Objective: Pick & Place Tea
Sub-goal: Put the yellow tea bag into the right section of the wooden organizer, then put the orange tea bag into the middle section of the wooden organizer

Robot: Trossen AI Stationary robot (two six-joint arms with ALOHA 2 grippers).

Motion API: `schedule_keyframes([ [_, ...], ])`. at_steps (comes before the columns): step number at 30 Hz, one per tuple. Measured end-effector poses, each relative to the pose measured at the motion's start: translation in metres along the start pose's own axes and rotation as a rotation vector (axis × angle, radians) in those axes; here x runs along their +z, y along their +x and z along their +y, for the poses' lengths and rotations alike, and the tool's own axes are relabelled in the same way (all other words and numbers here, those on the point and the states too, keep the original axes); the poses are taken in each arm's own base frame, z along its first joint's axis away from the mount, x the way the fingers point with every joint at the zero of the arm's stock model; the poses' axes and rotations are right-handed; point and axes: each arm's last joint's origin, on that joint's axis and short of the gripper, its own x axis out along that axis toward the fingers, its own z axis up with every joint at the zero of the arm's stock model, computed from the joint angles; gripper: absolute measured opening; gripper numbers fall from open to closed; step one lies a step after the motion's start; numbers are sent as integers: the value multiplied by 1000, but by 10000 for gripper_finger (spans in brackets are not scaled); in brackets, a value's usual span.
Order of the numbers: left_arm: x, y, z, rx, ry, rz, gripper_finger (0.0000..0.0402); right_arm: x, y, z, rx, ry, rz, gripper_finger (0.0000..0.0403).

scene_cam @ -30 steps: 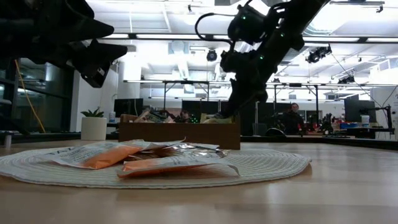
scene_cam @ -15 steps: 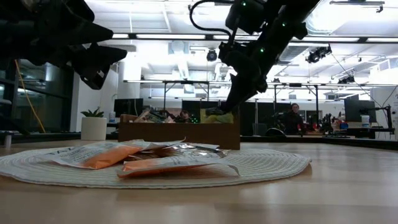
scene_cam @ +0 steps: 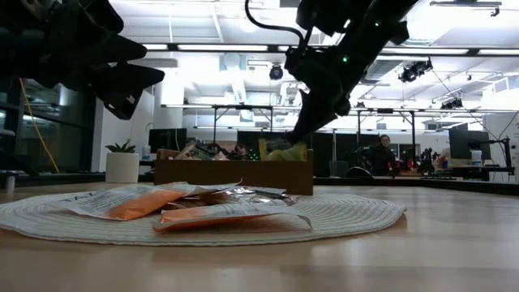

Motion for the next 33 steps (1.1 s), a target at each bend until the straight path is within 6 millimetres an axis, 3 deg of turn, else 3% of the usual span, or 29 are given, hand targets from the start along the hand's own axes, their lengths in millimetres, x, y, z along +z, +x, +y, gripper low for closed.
schedule_keyframes([
  [11,0,0,0,9,2,1,172,-3,1,1,60,84,40,16],
  [15,-2,0,1,14,5,15,172,-2,1,1,86,92,41,53],
  [25,-3,0,1,14,-3,29,172,10,-2,3,142,118,-9,189],
  [33,-14,-1,4,26,-72,155,172,42,-25,-4,155,138,-120,224],
])
